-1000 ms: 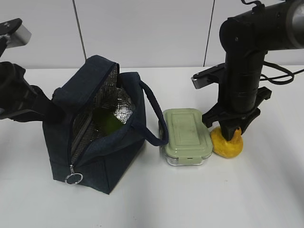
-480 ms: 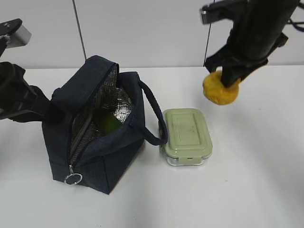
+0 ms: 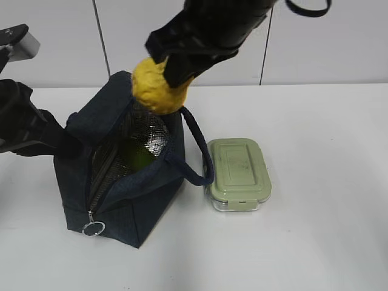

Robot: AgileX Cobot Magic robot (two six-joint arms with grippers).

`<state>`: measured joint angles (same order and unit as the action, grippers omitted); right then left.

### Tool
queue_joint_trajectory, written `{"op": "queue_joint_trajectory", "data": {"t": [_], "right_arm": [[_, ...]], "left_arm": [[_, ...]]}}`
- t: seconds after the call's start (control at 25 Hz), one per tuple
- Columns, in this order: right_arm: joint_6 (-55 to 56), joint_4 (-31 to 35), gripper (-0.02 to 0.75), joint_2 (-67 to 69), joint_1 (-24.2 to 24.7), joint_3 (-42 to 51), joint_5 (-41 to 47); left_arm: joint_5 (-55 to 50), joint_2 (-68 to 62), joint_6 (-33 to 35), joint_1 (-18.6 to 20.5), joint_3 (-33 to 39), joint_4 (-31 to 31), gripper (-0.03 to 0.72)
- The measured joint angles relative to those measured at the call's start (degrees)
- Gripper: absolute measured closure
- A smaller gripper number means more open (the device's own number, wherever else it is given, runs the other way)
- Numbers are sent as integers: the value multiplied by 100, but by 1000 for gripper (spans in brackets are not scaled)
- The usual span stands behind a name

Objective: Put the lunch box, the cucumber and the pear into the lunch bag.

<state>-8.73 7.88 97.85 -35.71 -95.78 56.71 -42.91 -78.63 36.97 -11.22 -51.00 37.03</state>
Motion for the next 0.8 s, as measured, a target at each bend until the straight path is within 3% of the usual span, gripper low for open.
{"op": "queue_joint_trajectory", "data": {"t": [0.4, 0.48, 0.64, 0.8], "right_arm": [[-32, -57, 570, 978, -412, 0, -185], [-37, -57, 494, 1057, -412, 0, -185], [-58, -57, 239, 1021, -421, 0, -185], [27, -2, 188, 813, -309, 0, -185]], "left_arm": [[-5, 0, 0, 0, 0, 0, 687], [-5, 0, 0, 0, 0, 0, 687], [-5, 0, 0, 0, 0, 0, 687], [-5, 0, 0, 0, 0, 0, 687]]}}
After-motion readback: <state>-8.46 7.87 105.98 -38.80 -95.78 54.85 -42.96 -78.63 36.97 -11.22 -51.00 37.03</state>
